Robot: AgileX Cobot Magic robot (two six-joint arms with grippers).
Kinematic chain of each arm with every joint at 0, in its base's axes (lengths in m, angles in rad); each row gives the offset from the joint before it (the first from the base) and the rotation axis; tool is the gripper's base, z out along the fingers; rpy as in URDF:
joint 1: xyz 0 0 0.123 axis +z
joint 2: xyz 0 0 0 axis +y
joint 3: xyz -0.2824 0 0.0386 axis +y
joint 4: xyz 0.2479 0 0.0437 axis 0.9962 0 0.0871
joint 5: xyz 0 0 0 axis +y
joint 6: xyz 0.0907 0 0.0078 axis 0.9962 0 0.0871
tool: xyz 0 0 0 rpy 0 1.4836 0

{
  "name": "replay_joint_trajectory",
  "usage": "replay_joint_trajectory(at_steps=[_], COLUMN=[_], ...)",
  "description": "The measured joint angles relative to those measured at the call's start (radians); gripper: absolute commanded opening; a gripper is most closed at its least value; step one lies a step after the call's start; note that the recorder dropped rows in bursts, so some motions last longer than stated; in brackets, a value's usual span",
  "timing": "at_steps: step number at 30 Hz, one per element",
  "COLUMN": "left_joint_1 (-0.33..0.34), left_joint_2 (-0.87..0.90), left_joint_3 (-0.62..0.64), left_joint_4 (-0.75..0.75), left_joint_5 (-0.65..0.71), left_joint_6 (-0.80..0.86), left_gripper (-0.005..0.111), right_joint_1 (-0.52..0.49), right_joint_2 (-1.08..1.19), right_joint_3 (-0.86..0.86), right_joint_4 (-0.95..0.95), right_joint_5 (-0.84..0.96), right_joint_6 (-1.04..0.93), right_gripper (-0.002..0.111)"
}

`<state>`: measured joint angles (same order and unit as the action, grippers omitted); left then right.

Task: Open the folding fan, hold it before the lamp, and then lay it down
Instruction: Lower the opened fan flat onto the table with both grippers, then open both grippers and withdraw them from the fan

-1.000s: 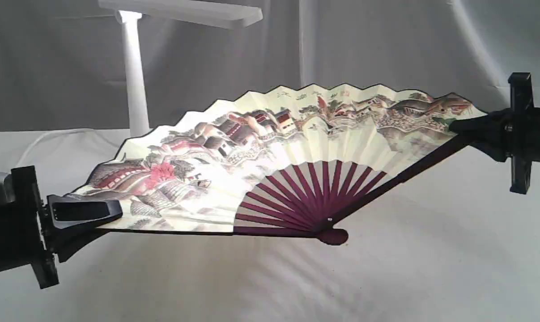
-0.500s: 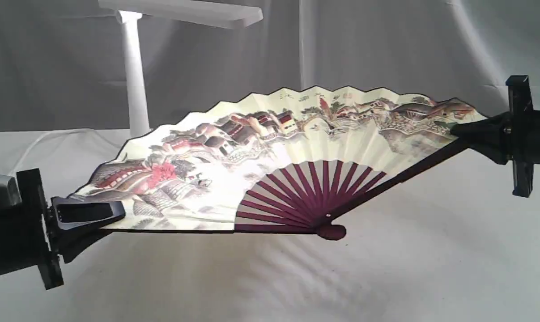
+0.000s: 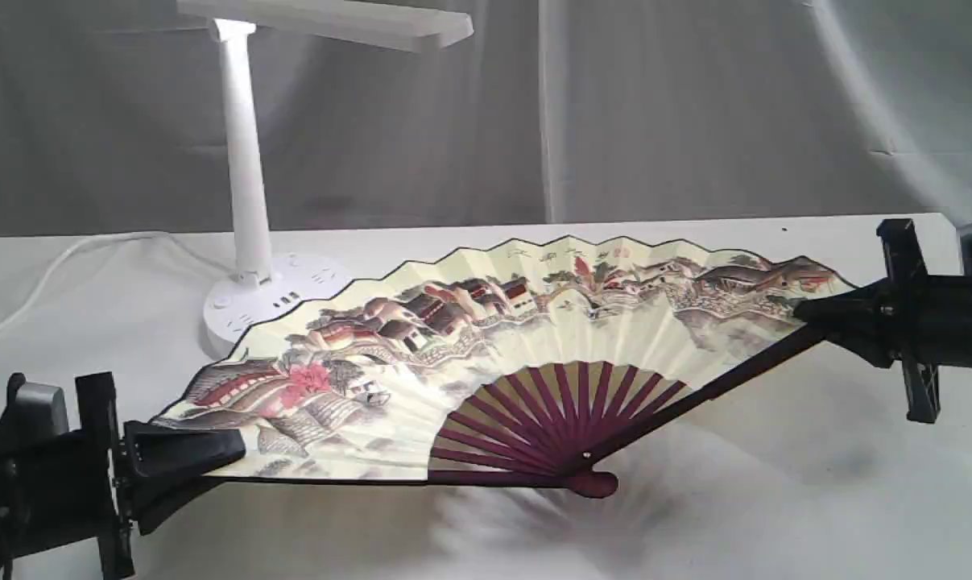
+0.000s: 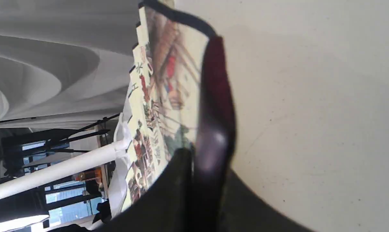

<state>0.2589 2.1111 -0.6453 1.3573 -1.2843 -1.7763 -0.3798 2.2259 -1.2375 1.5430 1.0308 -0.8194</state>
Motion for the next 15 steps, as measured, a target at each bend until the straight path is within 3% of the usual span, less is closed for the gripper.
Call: replay_joint_trajectory(at_steps=[9,11,15], left_joint_1=[-0.002,-0.002,0.009], left_joint_2=[0.063,0.063,0.063], left_joint_3=[0.000,0.000,0.000], left_joint_4=[-0.009,-0.004,-0.013], left_joint_5=[0.001,0.001,0.006], left_joint_6=[0.021,0.027,0.036], left_gripper=[0.004,0.011,0.033], right_joint_1=[0.000,0.000,-0.026], right_joint_2=[0.030,0.030,0.028], right_joint_3=[0.000,0.000,-0.004], right_joint_4=[-0.026,-0.029,-0.023], right_joint_5=[-0.028,-0.031,-0.125], right_joint_6=[0.000,0.000,-0.017], right_gripper=[0.000,0.002,0.022])
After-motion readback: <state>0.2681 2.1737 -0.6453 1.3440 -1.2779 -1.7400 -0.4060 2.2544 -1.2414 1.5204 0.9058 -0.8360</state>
